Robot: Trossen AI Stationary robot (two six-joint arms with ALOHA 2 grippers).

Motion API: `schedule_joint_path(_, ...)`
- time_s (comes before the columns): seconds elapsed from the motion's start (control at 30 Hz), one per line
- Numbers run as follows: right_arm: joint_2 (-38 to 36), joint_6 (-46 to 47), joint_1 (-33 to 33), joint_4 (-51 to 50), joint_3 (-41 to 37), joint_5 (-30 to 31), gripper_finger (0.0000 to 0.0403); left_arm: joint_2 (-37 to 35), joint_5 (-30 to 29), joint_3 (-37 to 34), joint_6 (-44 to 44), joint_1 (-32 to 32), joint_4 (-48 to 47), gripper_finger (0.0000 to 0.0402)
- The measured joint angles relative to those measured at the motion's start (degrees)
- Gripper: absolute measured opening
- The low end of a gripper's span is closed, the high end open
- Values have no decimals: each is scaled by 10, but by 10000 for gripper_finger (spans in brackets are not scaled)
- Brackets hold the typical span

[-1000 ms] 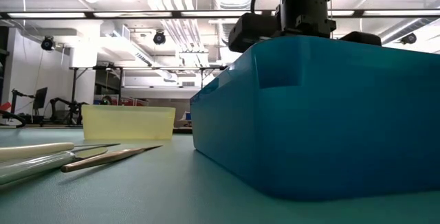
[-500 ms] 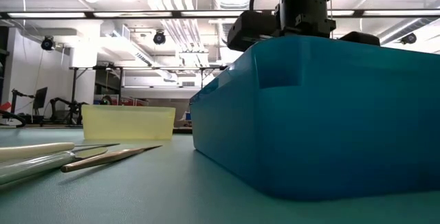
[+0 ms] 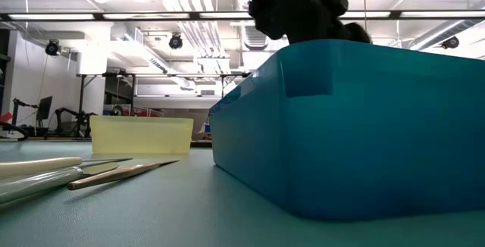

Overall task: Sort silverware by color (type)
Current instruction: Adjust the yellow knife in the blue bin

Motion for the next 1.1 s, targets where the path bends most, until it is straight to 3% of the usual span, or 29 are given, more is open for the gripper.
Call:
schedule_joint_path(0.2, 25, -101, 0, 35, -2, 6, 11, 0, 0, 0, 0, 0, 0, 200)
schedule_joint_path(0.5, 67, -178, 0, 47, -2, 3, 9, 0, 0, 0, 3, 0, 0, 200)
schedule_joint_path(0.97, 26, -225, 0, 0, 0, 48, 9, 1, 0, 0, -9, 0, -2, 200)
schedule_joint_path(1.1, 3, -171, -9, -28, 0, 51, 9, 2, 0, 0, -15, 0, -5, 200)
